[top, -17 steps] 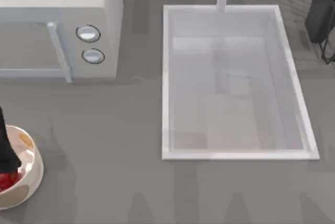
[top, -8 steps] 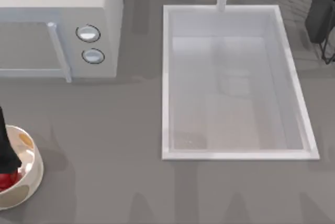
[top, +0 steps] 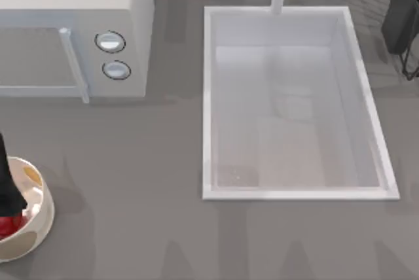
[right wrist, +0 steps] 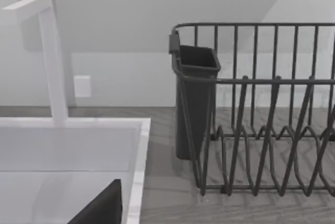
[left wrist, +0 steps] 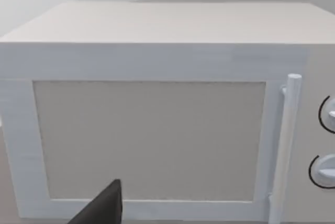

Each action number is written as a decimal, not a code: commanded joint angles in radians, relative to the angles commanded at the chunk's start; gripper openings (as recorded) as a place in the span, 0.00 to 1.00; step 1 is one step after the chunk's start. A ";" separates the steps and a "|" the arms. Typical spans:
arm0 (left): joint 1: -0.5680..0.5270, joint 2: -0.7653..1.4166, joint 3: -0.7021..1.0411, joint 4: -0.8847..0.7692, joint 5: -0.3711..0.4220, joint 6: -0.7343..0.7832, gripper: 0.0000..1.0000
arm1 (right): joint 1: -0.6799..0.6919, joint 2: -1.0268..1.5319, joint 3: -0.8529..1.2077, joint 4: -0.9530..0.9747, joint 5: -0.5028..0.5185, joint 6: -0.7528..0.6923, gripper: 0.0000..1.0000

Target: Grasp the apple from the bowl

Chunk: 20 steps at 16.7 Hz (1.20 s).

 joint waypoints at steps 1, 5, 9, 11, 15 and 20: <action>0.000 0.000 0.000 0.000 0.000 0.000 1.00 | 0.000 0.000 0.000 0.000 0.000 0.000 1.00; 0.000 0.012 0.011 -0.012 0.000 0.001 1.00 | 0.000 0.000 0.000 0.000 0.000 0.000 1.00; 0.005 0.162 0.133 -0.142 0.000 0.008 1.00 | 0.000 0.000 0.000 0.000 0.000 0.000 1.00; 0.009 0.299 0.229 -0.244 0.000 0.013 1.00 | 0.000 0.000 0.000 0.000 0.000 0.000 1.00; 0.017 0.651 0.460 -0.489 0.000 0.026 1.00 | 0.000 0.000 0.000 0.000 0.000 0.000 1.00; 0.028 1.114 0.751 -0.800 0.000 0.043 1.00 | 0.000 0.000 0.000 0.000 0.000 0.000 1.00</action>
